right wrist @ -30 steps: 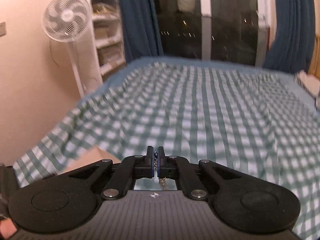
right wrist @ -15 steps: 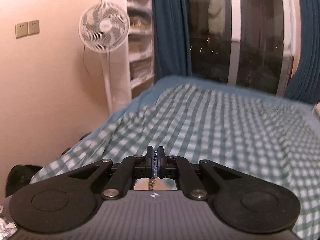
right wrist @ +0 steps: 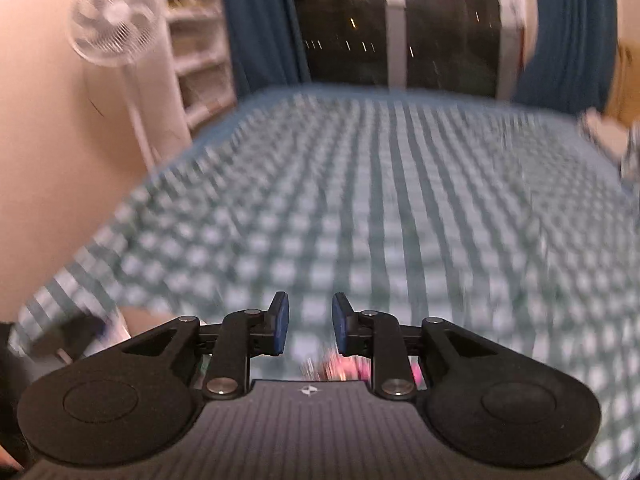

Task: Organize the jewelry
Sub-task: 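Tilt the box with the left tool while the right tool returns to the jewelry pile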

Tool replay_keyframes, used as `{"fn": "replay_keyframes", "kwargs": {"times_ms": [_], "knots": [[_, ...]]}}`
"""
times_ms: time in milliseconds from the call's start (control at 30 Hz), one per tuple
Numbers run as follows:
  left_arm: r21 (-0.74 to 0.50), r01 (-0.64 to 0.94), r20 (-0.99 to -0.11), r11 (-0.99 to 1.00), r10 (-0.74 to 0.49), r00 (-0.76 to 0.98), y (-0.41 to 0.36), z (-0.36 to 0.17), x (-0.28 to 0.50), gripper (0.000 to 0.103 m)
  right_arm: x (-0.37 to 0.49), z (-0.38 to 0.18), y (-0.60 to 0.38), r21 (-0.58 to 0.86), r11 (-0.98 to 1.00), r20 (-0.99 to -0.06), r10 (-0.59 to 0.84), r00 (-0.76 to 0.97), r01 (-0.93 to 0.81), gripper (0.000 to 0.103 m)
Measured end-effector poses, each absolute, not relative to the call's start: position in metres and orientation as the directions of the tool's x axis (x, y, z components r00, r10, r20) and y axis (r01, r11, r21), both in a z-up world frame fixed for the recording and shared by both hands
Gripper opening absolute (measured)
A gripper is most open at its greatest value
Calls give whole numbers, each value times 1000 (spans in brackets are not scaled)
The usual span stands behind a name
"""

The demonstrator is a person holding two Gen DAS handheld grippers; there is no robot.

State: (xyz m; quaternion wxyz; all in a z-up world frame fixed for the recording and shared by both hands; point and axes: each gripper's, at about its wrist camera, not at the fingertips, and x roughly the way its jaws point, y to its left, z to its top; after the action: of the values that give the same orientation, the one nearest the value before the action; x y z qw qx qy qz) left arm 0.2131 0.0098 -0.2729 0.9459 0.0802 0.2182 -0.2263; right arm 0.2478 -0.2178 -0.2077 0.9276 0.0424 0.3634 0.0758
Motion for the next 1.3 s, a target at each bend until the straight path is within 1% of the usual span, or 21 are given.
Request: {"fn": "replay_keyframes", "kwargs": {"times_ms": [33, 100, 167, 300, 333, 467, 533, 600, 700, 733, 900, 1133, 1200, 1300], "knots": [[55, 459, -467, 887, -383, 797, 9, -278, 214, 56, 248, -227, -221, 135, 986, -693, 163, 703, -96, 103], [61, 463, -473, 884, -383, 793, 11, -281, 211, 56, 248, -265, -227, 180, 981, -734, 179, 655, -67, 103], [51, 463, -504, 885, -378, 777, 14, -279, 206, 56, 242, -291, -229, 219, 975, -750, 200, 631, -48, 103], [-4, 436, -591, 900, -354, 725, 24, -280, 199, 57, 237, -323, -227, 250, 967, -765, 233, 600, -57, 103], [-1, 434, -603, 901, -347, 718, 23, -281, 199, 57, 238, -326, -224, 248, 967, -771, 234, 592, -59, 103], [-4, 411, -676, 912, -305, 671, 17, -295, 202, 65, 244, -325, -216, 242, 965, -747, 251, 615, -100, 103], [-5, 401, -673, 916, -300, 676, 17, -298, 203, 65, 248, -327, -219, 250, 964, -754, 253, 606, -91, 103], [18, 400, -666, 916, -287, 688, 15, -303, 203, 64, 249, -325, -222, 263, 961, -748, 259, 611, -86, 103], [33, 402, -731, 915, -252, 634, 11, -323, 206, 64, 249, -325, -222, 265, 960, -745, 261, 614, -86, 103], [32, 400, -740, 916, -248, 626, 11, -328, 206, 64, 250, -325, -222, 264, 961, -745, 259, 614, -85, 103], [45, 409, -691, 911, -268, 671, 16, -317, 201, 59, 247, -325, -224, 261, 962, -738, 253, 626, -81, 103], [53, 422, -680, 905, -276, 679, 11, -316, 205, 57, 247, -325, -225, 257, 963, -726, 247, 642, -81, 103], [53, 429, -657, 902, -292, 695, 10, -310, 207, 56, 248, -325, -228, 265, 961, -719, 250, 648, -76, 103], [85, 440, -619, 894, -298, 726, 9, -300, 205, 56, 249, -324, -229, 268, 961, -709, 246, 661, -70, 103]]}}
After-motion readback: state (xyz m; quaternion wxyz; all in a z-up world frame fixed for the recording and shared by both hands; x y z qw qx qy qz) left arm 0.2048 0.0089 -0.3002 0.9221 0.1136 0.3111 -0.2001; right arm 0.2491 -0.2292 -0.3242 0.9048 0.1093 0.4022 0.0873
